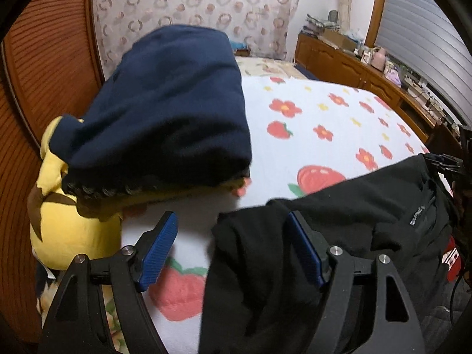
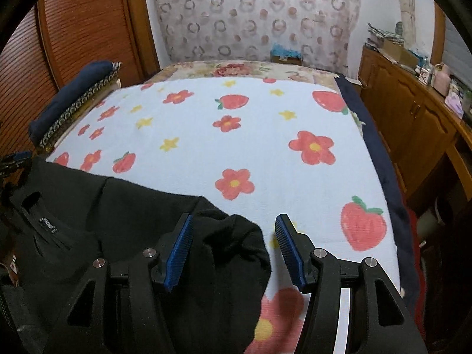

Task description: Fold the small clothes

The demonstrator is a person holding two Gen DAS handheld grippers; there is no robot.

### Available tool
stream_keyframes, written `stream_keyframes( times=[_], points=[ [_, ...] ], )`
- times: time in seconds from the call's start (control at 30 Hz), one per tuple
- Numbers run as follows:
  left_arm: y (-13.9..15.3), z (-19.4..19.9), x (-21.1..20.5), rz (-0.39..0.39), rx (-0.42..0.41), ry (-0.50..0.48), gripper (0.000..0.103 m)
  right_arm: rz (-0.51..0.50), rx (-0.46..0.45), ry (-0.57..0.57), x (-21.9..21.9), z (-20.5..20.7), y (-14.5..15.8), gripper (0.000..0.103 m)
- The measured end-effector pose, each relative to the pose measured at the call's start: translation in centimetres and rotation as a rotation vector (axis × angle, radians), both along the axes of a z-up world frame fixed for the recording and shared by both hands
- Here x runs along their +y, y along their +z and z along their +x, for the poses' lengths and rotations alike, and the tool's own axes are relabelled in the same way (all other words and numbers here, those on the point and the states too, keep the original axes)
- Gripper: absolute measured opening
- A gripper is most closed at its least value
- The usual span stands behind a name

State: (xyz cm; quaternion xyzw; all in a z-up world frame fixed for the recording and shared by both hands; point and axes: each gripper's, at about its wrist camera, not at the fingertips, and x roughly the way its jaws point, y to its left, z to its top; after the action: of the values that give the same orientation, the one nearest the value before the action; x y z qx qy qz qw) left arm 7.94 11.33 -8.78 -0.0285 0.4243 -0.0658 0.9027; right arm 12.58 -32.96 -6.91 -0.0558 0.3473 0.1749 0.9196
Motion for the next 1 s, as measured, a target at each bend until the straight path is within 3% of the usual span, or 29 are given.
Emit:
stream_keyframes(
  times=[0.1,0.27,0.4,0.43,0.6,0.87,0.9,0.93,0.97,1.0],
  points=[
    [-0.5,-0.2,0.1,-0.011,0.026,0.001,0.067,-0.021,0.002,-0.006,0.2,-0.3,0.1,0.059],
    [-0.9,-0.4,0.6,-0.03,0.038,0.007,0.064,-0.03,0.008,-0.009,0.3,-0.2,0.4,0.061],
    [-1.2,-0.5,0.7,-0.074,0.051,-0.016,0.051,-0.045,0.021,0.011,0.3,0.3,-0.2,0.061],
    [-1.1,-0.5,0.6,-0.08,0.05,-0.027,0.048,-0.063,0.014,0.023,0.5,0.3,-0.2,0.057],
    [-1.1,-0.5,0.5,-0.07,0.057,-0.038,0.046,-0.064,0.04,0.067,0.3,0.0,0.1,0.056],
    [-1.1,-0.4,0.4,-0.054,0.049,-0.033,0.046,-0.041,0.039,0.025,-1.0,-0.1,0.0,0.06],
    [-1.1,-0.5,0.4,-0.06,0.044,-0.043,0.034,-0.043,0.035,0.026,-0.9,-0.1,-0.1,0.06],
    [-1.0,-0.5,0.2,-0.083,0.043,-0.061,0.014,-0.048,0.031,0.035,-0.7,-0.2,-0.2,0.048],
    [-0.8,-0.5,-0.3,-0.097,0.035,-0.074,0.014,-0.043,0.025,0.056,-0.5,-0.4,-0.2,0.021],
    [-0.2,-1.1,-0.7,-0.077,-0.004,-0.084,0.013,-0.024,0.028,0.099,-0.1,-0.8,-0.2,0.017]
  ],
)
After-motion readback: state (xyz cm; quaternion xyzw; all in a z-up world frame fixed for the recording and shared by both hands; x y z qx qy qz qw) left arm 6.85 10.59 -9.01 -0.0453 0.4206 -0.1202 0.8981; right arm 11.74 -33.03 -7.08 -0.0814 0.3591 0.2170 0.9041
